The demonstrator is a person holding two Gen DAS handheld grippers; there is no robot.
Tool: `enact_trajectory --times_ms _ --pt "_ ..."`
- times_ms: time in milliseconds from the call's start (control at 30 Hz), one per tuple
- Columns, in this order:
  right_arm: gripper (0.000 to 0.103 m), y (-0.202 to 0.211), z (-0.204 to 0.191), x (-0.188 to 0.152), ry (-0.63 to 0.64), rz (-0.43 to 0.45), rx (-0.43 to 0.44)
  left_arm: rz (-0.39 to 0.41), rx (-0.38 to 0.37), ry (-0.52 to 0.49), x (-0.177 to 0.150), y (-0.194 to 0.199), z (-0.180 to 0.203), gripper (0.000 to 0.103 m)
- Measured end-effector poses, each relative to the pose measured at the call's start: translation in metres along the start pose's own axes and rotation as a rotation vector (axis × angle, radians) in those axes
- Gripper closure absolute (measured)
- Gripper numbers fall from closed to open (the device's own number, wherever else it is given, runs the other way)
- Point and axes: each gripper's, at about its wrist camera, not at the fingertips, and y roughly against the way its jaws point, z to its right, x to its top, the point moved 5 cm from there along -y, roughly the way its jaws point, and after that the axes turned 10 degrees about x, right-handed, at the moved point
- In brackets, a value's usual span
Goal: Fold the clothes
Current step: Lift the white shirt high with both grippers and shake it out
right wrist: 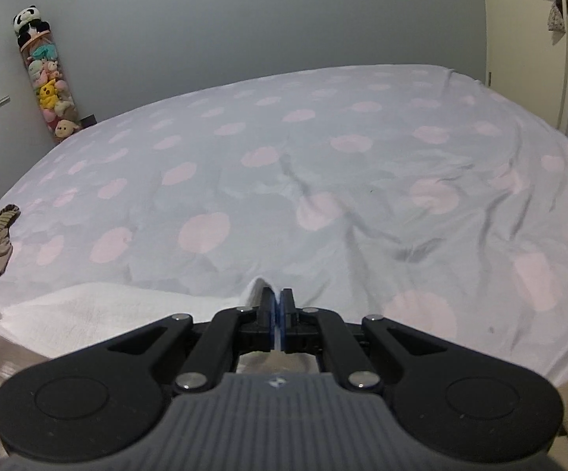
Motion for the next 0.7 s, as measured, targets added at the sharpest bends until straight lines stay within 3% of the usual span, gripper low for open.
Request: enact_trajectory --times_ms 200,267,300,367,467,600,700 --pt "0.1 -0.016 0.007 -0.006 -0.024 -0.008 0.001 -0.077 -0.1 -0.027 -0.002 -0.045 0.011 0.056" --pt "0.1 -0.019 0.009 -0.008 -0.03 -0.007 -0.002 -0.103 -0.133 -0.036 -0.002 -0.059 0.014 0.08" --pt "0.1 -0.021 0.009 -0.008 -0.033 -0.008 -0.004 -0.116 -0.15 -0.041 -0.002 -0.067 0.016 0.085" --pt "0.1 -0.025 0.01 -0.009 -0.036 -0.013 -0.005 -0.117 -0.192 0.075 -0.001 -0.067 0.007 0.095" --pt "0.1 -0.027 0.01 -0.009 -0.035 -0.018 -0.013 -0.068 -0.2 0.263 -0.001 -0.053 -0.016 0.096" --pt "0.1 -0.022 0.007 -0.003 -0.018 0.0 -0.031 -0.01 -0.145 0.496 -0.001 -0.018 -0.062 0.097" --pt "0.1 -0.007 -0.01 0.02 0.054 0.054 -0.031 0.04 -0.061 0.568 0.003 0.015 -0.093 0.098"
